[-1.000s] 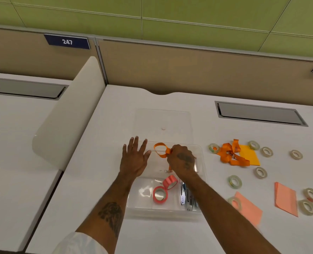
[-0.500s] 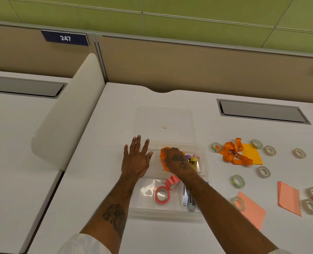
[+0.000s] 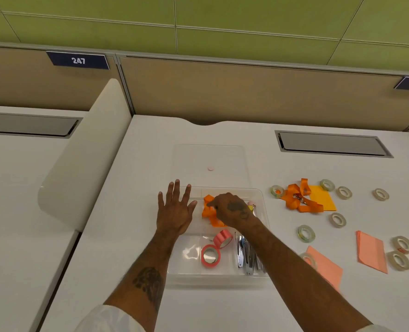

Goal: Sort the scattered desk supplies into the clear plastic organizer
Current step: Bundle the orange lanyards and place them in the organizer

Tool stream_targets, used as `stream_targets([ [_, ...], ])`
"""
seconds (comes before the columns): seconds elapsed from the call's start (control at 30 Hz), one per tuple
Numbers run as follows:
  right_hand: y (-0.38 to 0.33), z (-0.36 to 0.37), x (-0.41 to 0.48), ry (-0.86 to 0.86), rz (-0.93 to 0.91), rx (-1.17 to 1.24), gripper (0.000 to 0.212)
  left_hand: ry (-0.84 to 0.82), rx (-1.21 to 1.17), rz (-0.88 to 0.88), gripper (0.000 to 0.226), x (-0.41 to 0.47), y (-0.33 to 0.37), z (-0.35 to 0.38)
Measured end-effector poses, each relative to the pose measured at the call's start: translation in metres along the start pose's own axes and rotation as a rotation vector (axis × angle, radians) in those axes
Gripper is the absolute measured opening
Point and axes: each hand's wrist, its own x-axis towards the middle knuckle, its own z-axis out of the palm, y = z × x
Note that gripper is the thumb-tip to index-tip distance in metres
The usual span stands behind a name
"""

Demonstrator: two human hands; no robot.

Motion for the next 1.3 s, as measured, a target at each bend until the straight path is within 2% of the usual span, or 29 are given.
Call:
stream_targets([
  [0.03, 0.005, -0.001, 0.001, 0.011, 0.11, 0.066, 0.036, 0.017, 0.017, 0.004, 0.082, -0.001, 0.001, -0.002],
  [0.1, 0.015, -0.002, 0.002, 0.081, 0.188, 0.072, 0.049, 0.052, 0.052, 0.018, 0.093, -0.001, 0.002, -0.005],
  [0.13, 0.015, -0.007, 0.003, 0.078, 0.158, -0.005, 0.052, 0.066, 0.055, 0.02, 0.096, 0.0, 0.003, -0.006],
  [0.2, 0.018, -0.019, 0.014, 0.091, 0.154, -0.131, 0.058, 0.071, 0.04, 0.034, 0.096, 0.002, 0.006, -0.013],
  [0.33, 0.038, -0.032, 0.004, 0.056, 0.295, -0.171, 0.086, 0.093, 0.02, 0.069, 0.091, 0.005, 0.019, -0.024],
  [0.4, 0.056, -0.027, -0.014, 0.063, 0.348, -0.243, 0.09, 0.108, -0.016, 0.09, 0.09, 0.007, 0.029, -0.028],
  [0.5, 0.08, -0.034, -0.031, 0.059, 0.434, -0.189, 0.097, 0.125, -0.005, 0.121, 0.091, 0.01, 0.049, -0.031],
  [0.73, 0.147, -0.036, -0.08, 0.104, 0.532, -0.176, 0.087, 0.121, -0.013, 0.19, 0.089, 0.021, 0.12, -0.025],
  [0.83, 0.175, -0.042, -0.099, 0.074, 0.541, -0.175, 0.088, 0.115, 0.002, 0.21, 0.087, 0.025, 0.159, -0.018],
  [0.9, 0.197, -0.044, -0.108, 0.054, 0.54, -0.185, 0.081, 0.103, 0.014, 0.221, 0.086, 0.028, 0.185, -0.013],
  [1.0, 0.228, -0.041, -0.115, 0.023, 0.508, -0.23, 0.069, 0.08, 0.005, 0.254, 0.082, 0.033, 0.217, -0.005],
  [1.13, 0.263, -0.037, -0.117, -0.039, 0.422, -0.241, 0.067, 0.008, -0.014, 0.345, 0.079, 0.042, 0.254, 0.005],
  [1.3, 0.29, -0.031, -0.112, -0.104, 0.315, -0.138, 0.068, -0.101, 0.031, 0.431, 0.081, 0.055, 0.287, 0.015],
])
